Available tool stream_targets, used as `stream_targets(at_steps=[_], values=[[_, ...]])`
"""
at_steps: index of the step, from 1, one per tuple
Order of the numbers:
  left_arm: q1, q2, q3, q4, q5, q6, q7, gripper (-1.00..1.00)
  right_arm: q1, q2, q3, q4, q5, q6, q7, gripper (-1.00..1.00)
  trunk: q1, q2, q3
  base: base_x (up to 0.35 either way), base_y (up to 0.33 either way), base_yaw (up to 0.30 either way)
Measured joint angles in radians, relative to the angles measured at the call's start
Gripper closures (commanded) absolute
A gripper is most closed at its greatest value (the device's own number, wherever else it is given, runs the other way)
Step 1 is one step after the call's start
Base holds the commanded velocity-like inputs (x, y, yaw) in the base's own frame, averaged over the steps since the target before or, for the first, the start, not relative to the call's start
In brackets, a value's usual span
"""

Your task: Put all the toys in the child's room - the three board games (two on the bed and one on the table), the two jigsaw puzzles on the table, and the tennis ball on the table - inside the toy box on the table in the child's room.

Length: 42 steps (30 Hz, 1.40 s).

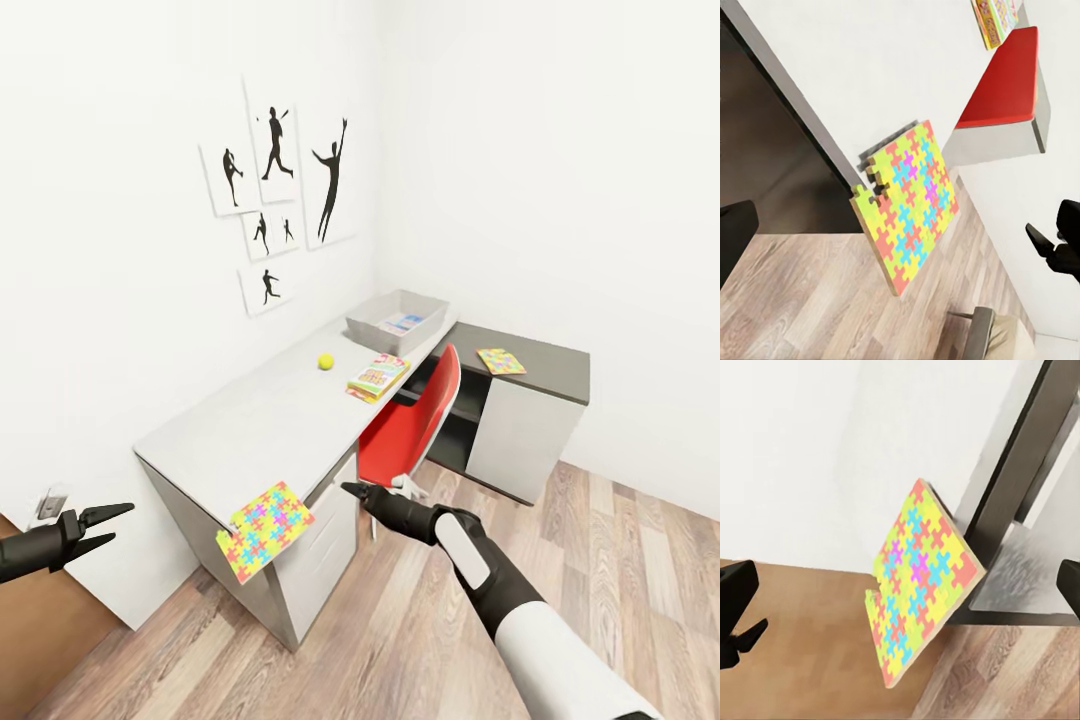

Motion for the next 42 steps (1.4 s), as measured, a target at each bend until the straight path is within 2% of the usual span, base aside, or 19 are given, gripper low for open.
stream_targets(at_steps=[7,13,17,27,42], values=[[0.000,0.000,0.000,0.000,0.000,0.000,0.001,-1.00,0.000,-0.002,-0.003,0.018,-0.026,0.017,0.002,-1.00,0.027,-0.049,-0.022,0.000,0.000,0.000],[0.000,0.000,0.000,0.000,0.000,-0.001,0.002,-1.00,0.000,0.000,-0.004,0.031,-0.034,0.083,0.008,-1.00,0.050,-0.091,-0.041,0.000,0.000,0.000],[0.000,0.000,0.000,0.000,0.000,-0.002,0.002,-1.00,0.000,-0.002,-0.006,0.032,-0.035,0.106,0.039,-1.00,0.065,-0.119,-0.053,0.000,0.000,0.000],[0.000,0.000,0.000,0.000,0.000,-0.002,0.002,-1.00,0.000,-0.010,-0.030,0.032,-0.030,0.102,0.143,-1.00,0.104,-0.189,-0.085,0.000,0.000,0.000],[0.000,0.000,0.000,0.001,0.000,-0.002,0.002,-1.00,0.000,-0.011,-0.031,0.032,-0.029,0.101,0.160,-1.00,0.161,-0.294,-0.132,0.000,0.000,0.000]])
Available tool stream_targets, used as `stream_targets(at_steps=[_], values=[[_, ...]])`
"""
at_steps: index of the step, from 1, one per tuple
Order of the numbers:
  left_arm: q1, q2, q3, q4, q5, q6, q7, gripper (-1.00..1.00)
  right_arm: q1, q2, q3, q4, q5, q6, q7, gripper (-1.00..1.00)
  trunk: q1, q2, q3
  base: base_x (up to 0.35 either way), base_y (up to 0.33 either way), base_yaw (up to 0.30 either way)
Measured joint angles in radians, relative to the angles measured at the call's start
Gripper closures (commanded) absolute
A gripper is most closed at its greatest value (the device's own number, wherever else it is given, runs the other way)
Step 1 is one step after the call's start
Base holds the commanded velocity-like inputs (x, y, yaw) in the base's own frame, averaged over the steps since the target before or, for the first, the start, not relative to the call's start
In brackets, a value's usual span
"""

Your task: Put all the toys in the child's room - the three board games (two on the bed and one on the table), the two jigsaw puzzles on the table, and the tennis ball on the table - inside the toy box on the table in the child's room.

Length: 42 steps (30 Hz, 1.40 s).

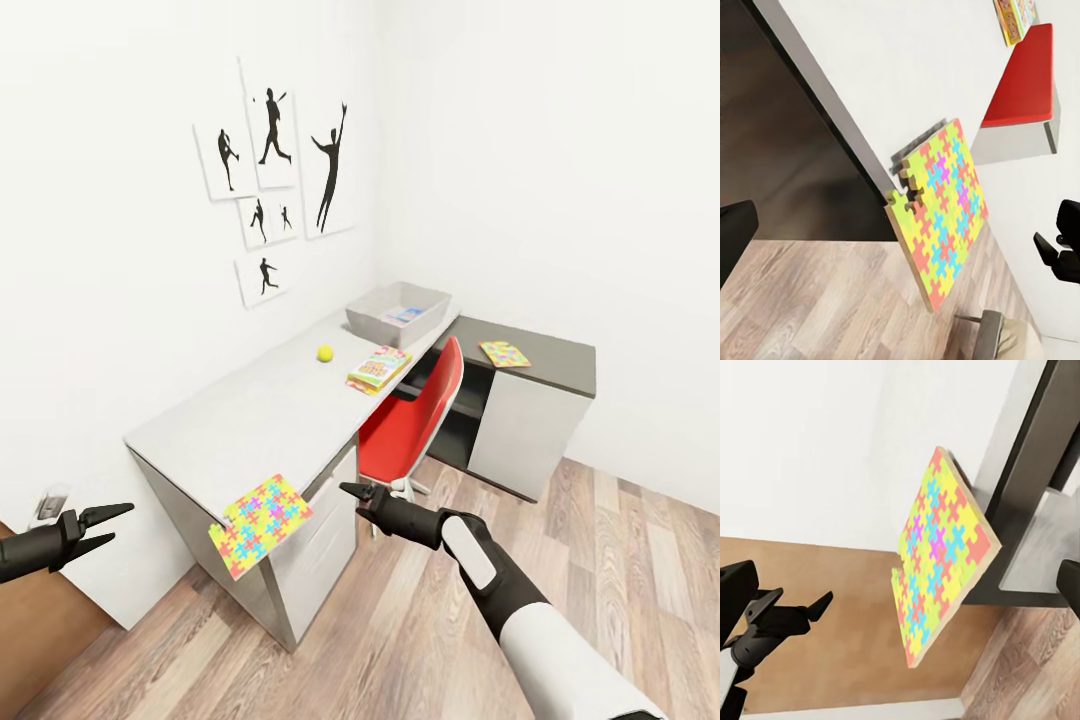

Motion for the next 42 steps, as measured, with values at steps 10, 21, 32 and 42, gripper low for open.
stream_targets(at_steps=[10,21,32,42], values=[[0.000,0.000,-0.001,0.000,0.000,0.000,0.000,-1.00,0.000,0.001,0.000,-0.001,0.000,-0.001,-0.001,-1.00,0.038,-0.070,-0.031,0.000,0.000,0.000],[0.000,-0.001,-0.001,0.000,0.000,0.000,0.000,-1.00,0.000,0.002,-0.002,-0.002,0.001,-0.001,-0.005,-1.00,0.081,-0.147,-0.066,0.000,0.000,0.000],[0.000,-0.002,0.001,0.017,0.001,0.000,-0.001,-1.00,0.000,-0.004,-0.004,-0.001,-0.001,0.010,-0.007,-1.00,0.123,-0.224,-0.100,0.000,0.000,0.000],[0.000,-0.002,0.060,0.048,0.002,0.001,0.000,-1.00,0.000,-0.005,-0.009,0.001,-0.012,0.021,-0.003,-1.00,0.161,-0.294,-0.132,0.000,0.000,0.000]])
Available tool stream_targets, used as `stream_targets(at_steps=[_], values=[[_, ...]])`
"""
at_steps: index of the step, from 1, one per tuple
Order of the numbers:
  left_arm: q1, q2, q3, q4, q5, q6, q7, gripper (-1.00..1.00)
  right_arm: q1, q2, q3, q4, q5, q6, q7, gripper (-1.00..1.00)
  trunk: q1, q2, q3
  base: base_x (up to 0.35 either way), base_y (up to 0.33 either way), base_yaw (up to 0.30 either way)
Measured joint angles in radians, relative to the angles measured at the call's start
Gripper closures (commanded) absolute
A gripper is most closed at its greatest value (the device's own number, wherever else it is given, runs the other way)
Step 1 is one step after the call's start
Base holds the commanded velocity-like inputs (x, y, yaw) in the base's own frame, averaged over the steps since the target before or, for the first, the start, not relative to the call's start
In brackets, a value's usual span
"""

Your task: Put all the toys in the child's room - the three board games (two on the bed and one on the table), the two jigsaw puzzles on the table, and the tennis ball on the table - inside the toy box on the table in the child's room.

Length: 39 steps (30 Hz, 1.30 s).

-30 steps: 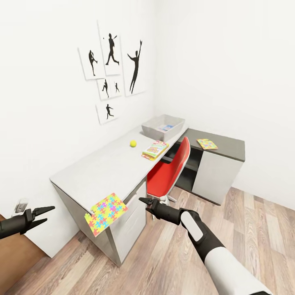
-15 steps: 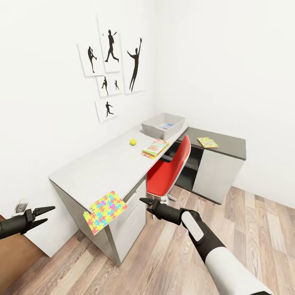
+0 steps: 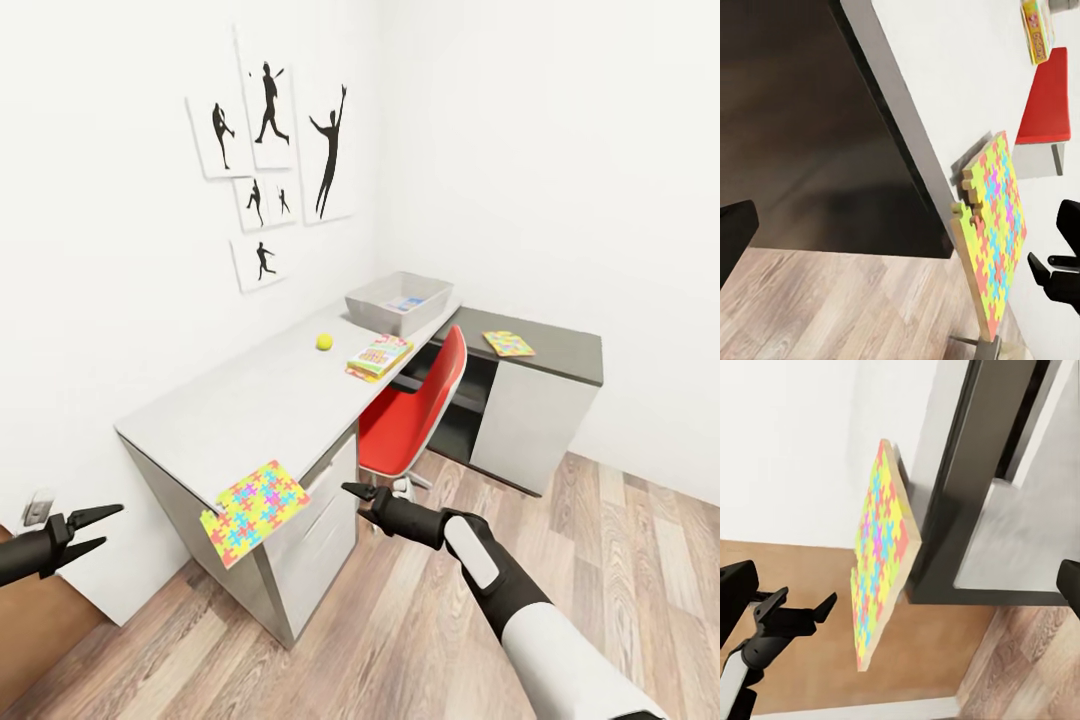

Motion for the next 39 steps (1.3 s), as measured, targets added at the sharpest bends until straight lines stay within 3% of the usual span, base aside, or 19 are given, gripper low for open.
stream_targets(at_steps=[5,10,16,20,26,39], values=[[0.000,0.000,0.013,0.002,0.000,0.000,0.000,-1.00,0.000,-0.001,-0.031,0.000,-0.065,0.034,0.001,-1.00,0.019,-0.035,-0.016,0.000,0.000,0.000],[0.000,-0.001,0.015,0.008,0.000,0.000,0.000,-1.00,0.000,-0.002,-0.041,0.000,-0.096,0.046,0.001,-1.00,0.038,-0.070,-0.031,0.000,0.000,0.000],[0.000,0.000,0.019,0.031,0.001,0.000,-0.001,-1.00,0.000,-0.001,-0.044,0.000,-0.105,0.049,0.002,-1.00,0.061,-0.112,-0.050,0.000,0.000,0.000],[0.000,0.000,0.041,0.039,0.002,0.000,-0.002,-1.00,0.000,-0.001,-0.043,-0.001,-0.107,0.049,0.003,-1.00,0.077,-0.140,-0.063,0.000,0.000,0.000],[0.000,-0.001,0.080,0.041,0.002,0.001,-0.002,-1.00,0.000,0.001,-0.043,-0.001,-0.108,0.048,0.004,-1.00,0.077,-0.140,-0.063,0.000,0.000,0.000],[0.000,-0.004,0.090,0.042,0.001,0.001,-0.001,-1.00,0.000,0.002,-0.042,-0.001,-0.108,0.046,0.005,-1.00,0.077,-0.140,-0.063,0.000,0.000,0.000]])
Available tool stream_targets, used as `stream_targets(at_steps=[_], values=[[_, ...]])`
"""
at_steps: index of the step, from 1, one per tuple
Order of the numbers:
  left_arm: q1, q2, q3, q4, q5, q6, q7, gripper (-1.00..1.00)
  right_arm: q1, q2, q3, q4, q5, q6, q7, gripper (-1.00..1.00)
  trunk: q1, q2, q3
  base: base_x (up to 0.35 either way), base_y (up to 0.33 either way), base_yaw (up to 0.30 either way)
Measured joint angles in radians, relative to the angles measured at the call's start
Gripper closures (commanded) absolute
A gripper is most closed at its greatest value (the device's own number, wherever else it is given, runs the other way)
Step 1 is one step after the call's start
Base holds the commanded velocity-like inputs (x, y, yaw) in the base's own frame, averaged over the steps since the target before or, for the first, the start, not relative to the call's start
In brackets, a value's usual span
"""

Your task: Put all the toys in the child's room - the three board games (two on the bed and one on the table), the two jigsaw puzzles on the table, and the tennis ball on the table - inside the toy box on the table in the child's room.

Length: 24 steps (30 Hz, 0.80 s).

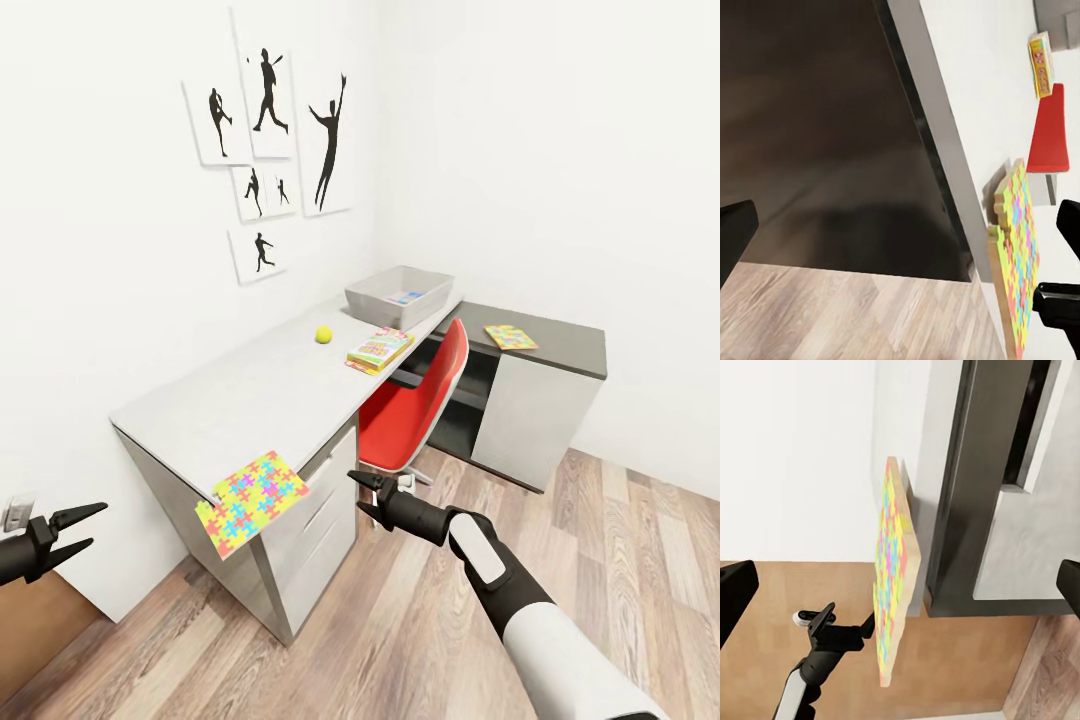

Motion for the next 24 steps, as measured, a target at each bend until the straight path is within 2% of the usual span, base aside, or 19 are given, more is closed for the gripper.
stream_targets(at_steps=[24], values=[[0.000,0.001,0.003,0.015,0.001,0.000,0.000,-1.00,0.000,0.011,0.003,-0.002,0.002,-0.003,0.003,-1.00,0.000,0.000,0.000,0.021,0.066,0.000]])
